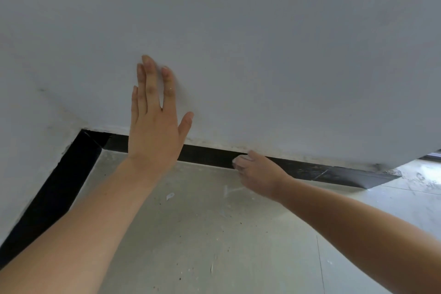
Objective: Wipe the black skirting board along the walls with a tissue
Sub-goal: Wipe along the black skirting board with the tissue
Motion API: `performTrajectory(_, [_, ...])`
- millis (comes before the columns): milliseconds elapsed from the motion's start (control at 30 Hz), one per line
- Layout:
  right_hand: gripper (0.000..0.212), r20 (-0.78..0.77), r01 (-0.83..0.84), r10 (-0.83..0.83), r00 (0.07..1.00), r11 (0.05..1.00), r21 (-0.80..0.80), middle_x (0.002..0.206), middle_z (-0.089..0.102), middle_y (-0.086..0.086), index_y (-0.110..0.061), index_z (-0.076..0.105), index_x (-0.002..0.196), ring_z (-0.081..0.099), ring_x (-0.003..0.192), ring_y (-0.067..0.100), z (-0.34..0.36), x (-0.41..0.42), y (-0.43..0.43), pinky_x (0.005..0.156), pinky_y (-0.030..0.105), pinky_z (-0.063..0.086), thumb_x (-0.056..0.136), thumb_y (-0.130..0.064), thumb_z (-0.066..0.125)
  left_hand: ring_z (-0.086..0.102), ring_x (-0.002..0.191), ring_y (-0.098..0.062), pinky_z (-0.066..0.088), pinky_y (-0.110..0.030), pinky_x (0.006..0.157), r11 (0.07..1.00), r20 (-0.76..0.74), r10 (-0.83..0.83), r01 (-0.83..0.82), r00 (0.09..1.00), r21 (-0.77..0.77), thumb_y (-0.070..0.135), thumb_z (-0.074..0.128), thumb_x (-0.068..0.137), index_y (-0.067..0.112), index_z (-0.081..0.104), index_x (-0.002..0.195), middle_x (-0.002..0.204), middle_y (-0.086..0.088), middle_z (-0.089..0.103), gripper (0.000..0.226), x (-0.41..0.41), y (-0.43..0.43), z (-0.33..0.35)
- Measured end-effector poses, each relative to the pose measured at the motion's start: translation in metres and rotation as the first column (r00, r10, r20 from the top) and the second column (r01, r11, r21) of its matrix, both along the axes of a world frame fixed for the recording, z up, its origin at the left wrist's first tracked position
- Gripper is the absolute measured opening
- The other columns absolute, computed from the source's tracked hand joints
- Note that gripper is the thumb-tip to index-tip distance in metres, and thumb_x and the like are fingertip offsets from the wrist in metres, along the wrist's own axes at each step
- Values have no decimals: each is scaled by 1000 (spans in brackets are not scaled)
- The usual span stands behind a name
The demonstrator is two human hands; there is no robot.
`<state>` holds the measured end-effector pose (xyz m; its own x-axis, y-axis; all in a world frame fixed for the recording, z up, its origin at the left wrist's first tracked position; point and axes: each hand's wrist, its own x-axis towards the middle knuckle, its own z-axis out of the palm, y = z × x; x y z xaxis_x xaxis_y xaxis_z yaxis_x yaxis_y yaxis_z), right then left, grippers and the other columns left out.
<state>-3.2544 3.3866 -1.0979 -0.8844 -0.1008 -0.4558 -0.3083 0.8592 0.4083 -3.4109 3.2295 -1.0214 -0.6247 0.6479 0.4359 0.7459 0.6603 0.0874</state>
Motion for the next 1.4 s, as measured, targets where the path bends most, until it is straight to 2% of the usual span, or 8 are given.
performTrajectory(200, [34,205,300,-323,924,944,138,131,43,13,-4,51,127,39,120,29,-4,21,-5,90,30,38,93,-11,49,-8,145,-37,8,-45,118,999,-8,-23,23,1000,30,34,46,97,3,0,151,155,-28,-10,77,-3,-1,-1])
performTrajectory(267, [28,227,231,-233,946,972,40,120,51,14,-7,58,118,45,104,28,-2,6,-19,78,23,38,90,-13,54,-8,145,-38,8,-45,118,999,7,-21,21,1000,51,33,48,96,2,1,150,155,-28,-10,78,-1,1,-2])
performTrajectory(367, [16,154,61,-56,986,998,-24,93,58,0,-19,68,98,47,102,23,1,-22,-58,93,34,41,82,-17,67,-7,145,-38,9,-46,118,999,-1,-12,12,1000,44,34,50,95,1,1,150,154,-29,-9,81,-2,2,-3])
performTrajectory(533, [16,-28,-131,132,991,991,16,105,61,-7,-22,69,101,39,116,20,-8,-72,-68,99,32,34,87,-24,63,-6,145,-37,9,-46,118,999,-10,3,-3,1000,46,37,50,95,1,-1,150,155,-28,-7,84,-2,4,-7])
performTrajectory(767, [23,30,-25,23,999,998,54,118,59,2,-16,69,109,35,125,22,-16,-11,-10,98,35,31,90,-17,55,-9,145,-37,2,-46,117,999,-28,-5,7,1000,45,49,43,96,3,-8,149,155,-28,-10,87,-5,4,-11])
performTrajectory(1000, [20,236,267,-304,923,947,176,76,33,3,-15,65,101,43,105,26,-6,65,21,82,29,29,89,-6,52,-11,144,-37,-4,-44,118,993,-19,-33,34,999,110,52,41,96,2,-10,149,154,-30,-8,89,-2,11,-16])
performTrajectory(1133, [15,182,8,-19,983,998,62,85,56,-5,-17,69,95,44,104,21,1,63,5,88,33,34,88,-11,57,-15,145,-28,-9,-40,119,971,-214,-231,239,949,11,48,37,96,7,-11,149,156,-22,-5,83,5,17,-17])
performTrajectory(1400, [25,-109,-91,95,990,995,37,117,62,-3,-18,70,106,41,124,20,6,44,47,91,32,37,90,-12,52,-20,142,-31,-9,-42,118,969,-258,-238,247,936,2,46,36,96,9,-9,150,154,-28,-3,80,29,52,-14])
